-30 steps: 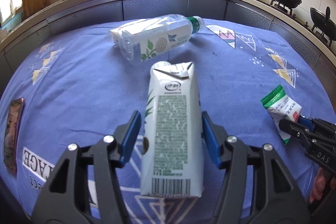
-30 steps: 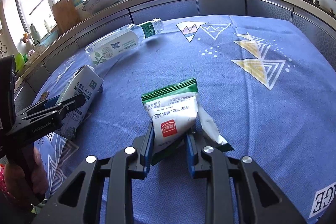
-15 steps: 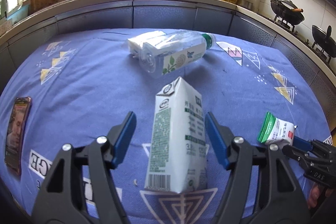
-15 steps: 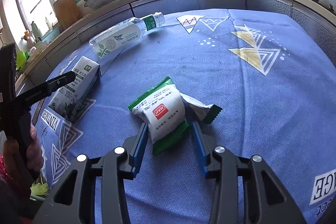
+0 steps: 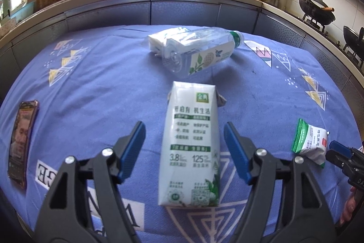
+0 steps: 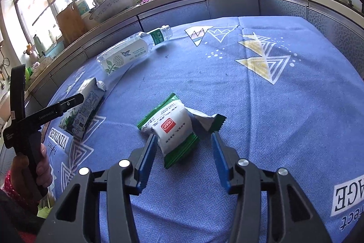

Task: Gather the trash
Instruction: 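Lift the white carton with the left gripper while the right holds the green snack packet, then carry the carton with the left gripper while the right carries the snack packet, both into basket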

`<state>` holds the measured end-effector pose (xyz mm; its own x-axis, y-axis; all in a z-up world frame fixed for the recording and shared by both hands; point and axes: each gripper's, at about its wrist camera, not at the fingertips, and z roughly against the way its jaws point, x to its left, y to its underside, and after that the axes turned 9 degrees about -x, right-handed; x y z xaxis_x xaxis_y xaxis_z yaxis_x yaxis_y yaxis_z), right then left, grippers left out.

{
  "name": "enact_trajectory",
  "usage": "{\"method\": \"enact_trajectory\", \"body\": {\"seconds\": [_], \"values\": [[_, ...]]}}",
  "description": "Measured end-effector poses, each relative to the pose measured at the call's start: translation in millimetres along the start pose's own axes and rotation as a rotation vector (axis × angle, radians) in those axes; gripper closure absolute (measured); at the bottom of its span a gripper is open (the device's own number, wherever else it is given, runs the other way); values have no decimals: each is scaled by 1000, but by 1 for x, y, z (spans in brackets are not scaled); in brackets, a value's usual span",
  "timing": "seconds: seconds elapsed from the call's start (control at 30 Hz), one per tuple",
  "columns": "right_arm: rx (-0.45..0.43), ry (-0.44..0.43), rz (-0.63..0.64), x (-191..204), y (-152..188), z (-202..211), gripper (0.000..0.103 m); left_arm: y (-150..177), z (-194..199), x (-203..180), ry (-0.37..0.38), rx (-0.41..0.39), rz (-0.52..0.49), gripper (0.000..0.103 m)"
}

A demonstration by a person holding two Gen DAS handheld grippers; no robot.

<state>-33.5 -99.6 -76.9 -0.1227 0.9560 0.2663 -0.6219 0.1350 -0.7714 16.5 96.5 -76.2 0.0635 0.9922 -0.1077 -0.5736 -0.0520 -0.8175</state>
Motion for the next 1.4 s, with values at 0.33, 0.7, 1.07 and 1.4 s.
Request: {"method": "enact_trajectory", "body": {"seconds": [0.33,0.7,1.07,1.4], "values": [[34,-5,-11,0,2,-12,53,7,-1,-3,-11,5,-24,35],[40,-20,28,11,-1,-24,53,13,-3,-8,-9,23,-35,51],[-8,-32,75,16,-4,-14,75,5,6,-13,31,18,-30,52],[-106,41,-39,-39,-16,20,75,-25,13,-88,189,-5,-134,52]]}}
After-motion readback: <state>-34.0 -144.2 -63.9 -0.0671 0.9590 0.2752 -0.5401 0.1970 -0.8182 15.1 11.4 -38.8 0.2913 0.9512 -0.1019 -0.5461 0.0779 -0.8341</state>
